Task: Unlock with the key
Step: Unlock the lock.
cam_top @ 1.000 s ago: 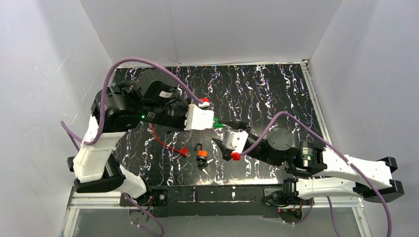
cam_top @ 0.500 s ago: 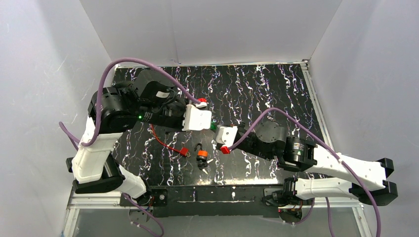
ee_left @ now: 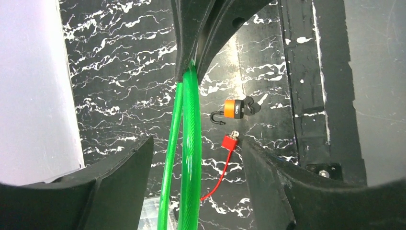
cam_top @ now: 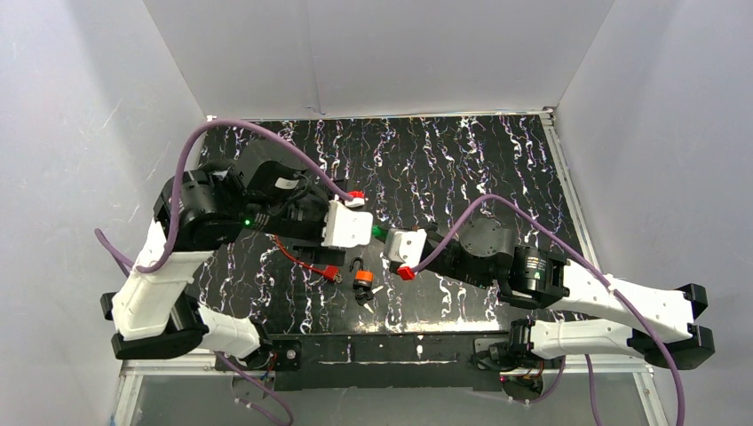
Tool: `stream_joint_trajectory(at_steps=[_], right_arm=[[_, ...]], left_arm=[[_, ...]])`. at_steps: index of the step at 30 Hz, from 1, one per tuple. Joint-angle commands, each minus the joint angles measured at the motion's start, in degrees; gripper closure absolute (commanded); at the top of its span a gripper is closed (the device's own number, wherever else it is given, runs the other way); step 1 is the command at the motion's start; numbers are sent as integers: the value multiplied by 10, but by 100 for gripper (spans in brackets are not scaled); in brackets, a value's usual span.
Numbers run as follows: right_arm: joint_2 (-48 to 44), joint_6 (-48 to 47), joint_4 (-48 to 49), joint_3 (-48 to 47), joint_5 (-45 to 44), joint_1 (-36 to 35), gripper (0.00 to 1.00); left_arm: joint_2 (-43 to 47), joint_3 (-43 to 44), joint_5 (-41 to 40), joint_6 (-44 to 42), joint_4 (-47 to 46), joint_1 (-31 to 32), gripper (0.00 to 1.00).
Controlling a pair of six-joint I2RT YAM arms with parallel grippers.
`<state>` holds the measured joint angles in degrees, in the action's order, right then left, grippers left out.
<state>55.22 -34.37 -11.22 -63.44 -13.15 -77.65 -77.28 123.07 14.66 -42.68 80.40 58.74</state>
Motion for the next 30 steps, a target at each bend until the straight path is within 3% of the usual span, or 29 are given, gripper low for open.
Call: stream_joint_trajectory(at_steps=[1,9,19,22,25,27,30], right_arm=[[-2,17,59,-37,18,0,99],[14,36,66,-48,38,-4,99],[0,40,106,-39,35,-5,99],[-16,44,137,-23,35,-6,99],[-25,50,143,-17,37,-6,99],[-27,53,140,-17,41,-7,99],[-29,54,139,-16,42,-9,99]], left_arm=[[38,-67,1,-18,-81,3,36],[52,-127,18,-5,-156,3,45],[20,-96,39,0,-91,3,78],[20,-97,36,5,-89,3,77],[23,-104,35,10,-93,3,62],[23,-108,30,9,-98,4,61],[21,-111,29,1,-99,3,68]])
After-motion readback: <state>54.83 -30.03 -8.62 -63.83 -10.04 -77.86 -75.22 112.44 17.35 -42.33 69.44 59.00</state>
